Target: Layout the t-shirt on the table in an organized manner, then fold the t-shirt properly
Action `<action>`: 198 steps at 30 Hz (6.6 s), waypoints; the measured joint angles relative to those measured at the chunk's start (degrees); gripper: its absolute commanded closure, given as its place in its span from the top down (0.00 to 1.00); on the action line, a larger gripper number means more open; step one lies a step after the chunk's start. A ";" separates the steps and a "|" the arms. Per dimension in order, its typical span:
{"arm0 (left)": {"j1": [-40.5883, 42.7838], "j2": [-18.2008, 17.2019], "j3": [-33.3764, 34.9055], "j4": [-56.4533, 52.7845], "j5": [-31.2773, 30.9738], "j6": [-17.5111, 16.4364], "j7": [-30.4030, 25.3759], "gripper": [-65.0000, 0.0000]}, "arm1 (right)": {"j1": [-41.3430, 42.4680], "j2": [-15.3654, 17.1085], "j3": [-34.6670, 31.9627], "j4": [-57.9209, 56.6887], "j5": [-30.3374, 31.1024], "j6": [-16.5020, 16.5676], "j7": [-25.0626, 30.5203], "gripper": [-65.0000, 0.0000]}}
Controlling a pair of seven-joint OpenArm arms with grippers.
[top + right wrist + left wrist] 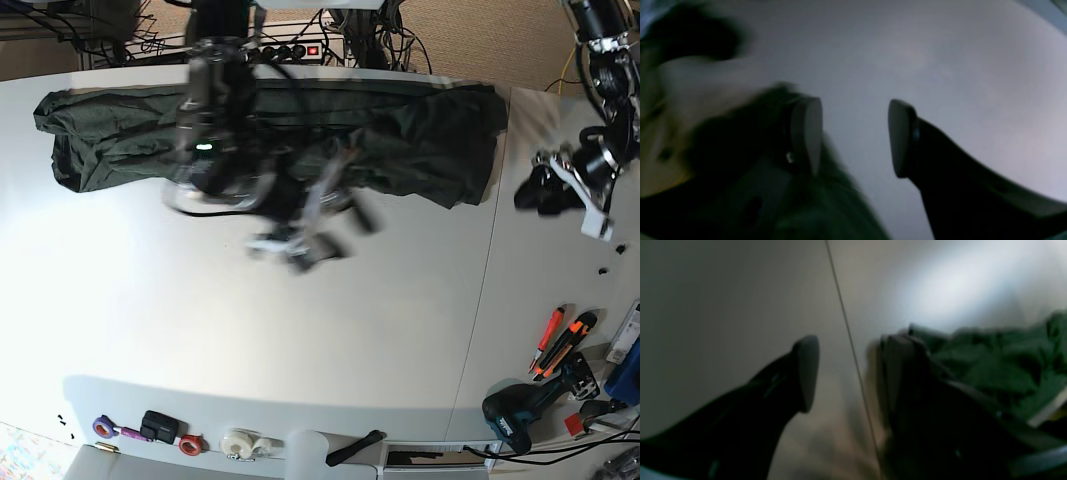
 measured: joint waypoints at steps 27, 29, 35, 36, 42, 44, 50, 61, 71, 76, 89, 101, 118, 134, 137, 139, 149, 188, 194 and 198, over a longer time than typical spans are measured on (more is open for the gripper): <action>8.57 1.51 11.56 1.09 -5.75 7.06 -0.22 0.67 | -0.15 13.09 47.71 0.09 9.49 0.00 -1.49 0.48; 8.15 1.49 14.01 1.16 -5.77 7.76 -1.42 0.67 | -0.55 13.09 47.71 0.09 9.33 0.00 -1.49 0.48; 7.96 2.32 19.54 1.55 -5.66 7.58 -3.34 0.67 | -3.28 13.09 47.71 0.09 9.11 0.00 -1.49 0.48; 7.96 2.34 20.13 1.55 -5.79 7.37 -3.43 0.65 | -3.63 13.09 47.71 0.09 9.16 0.00 -1.46 0.48; 8.68 2.95 19.02 0.68 -3.69 5.07 -2.78 0.00 | -4.39 13.09 47.71 0.09 9.11 0.00 -1.49 0.48; 8.81 3.06 17.31 0.52 -4.26 2.86 -2.99 0.00 | -4.42 13.09 47.71 0.09 9.11 0.00 -1.49 0.48; 5.49 2.78 11.87 0.39 -15.74 -5.86 1.18 0.00 | -4.42 13.09 47.71 0.09 7.30 -0.04 -1.46 0.48; 4.31 8.61 17.88 9.57 -22.34 -5.95 6.05 0.00 | -4.44 13.09 47.71 0.09 -5.31 -7.13 0.92 0.48; -2.62 12.81 35.60 9.57 -4.11 -5.95 -3.34 0.00 | -7.72 13.51 49.07 0.09 -10.97 -9.42 3.48 0.48; -5.42 15.21 41.94 9.57 4.37 -5.38 -7.91 0.00 | -8.26 16.31 53.44 0.09 -12.79 -11.15 3.58 0.48; -6.91 15.13 53.92 7.85 19.21 2.05 -14.40 0.00 | -8.24 17.57 56.70 0.09 -11.28 -11.23 3.74 0.48; -10.97 15.15 54.23 6.95 9.75 1.57 -8.02 0.00 | -8.24 17.57 56.68 0.09 -10.84 -11.26 3.74 0.48; -12.02 14.99 54.23 6.99 6.03 -1.88 -3.17 0.00 | -8.24 17.57 56.68 0.09 -9.35 -11.28 3.69 0.48; -10.88 19.15 55.98 6.95 11.54 -1.88 -11.72 0.39 | -8.24 17.57 56.68 0.09 -9.35 -11.32 3.67 0.48; -10.88 20.39 60.37 6.95 14.21 -1.90 -12.48 0.39 | -8.24 17.55 56.68 0.09 -9.35 -11.32 3.67 0.48; -10.88 21.05 64.41 6.95 18.56 -1.46 -15.17 0.39 | -8.24 17.55 56.68 0.09 -9.33 -11.32 3.67 0.48; -14.80 24.20 76.22 7.06 33.86 5.51 -21.16 0.39 | -8.24 17.57 56.68 0.09 -9.33 -11.34 3.69 0.48; -11.21 10.25 46.71 16.13 19.65 2.05 -10.84 0.23 | 0.98 45.11 43.28 -71.45 48.68 -0.04 -12.94 0.61; -11.19 10.21 46.71 16.13 19.67 2.05 -10.84 0.23 | 1.29 45.48 36.52 -71.12 51.89 0.55 -12.81 0.61; -11.19 10.21 46.71 16.13 19.67 2.05 -10.84 0.23 | 1.14 45.20 35.36 -71.17 55.12 0.68 -13.05 0.61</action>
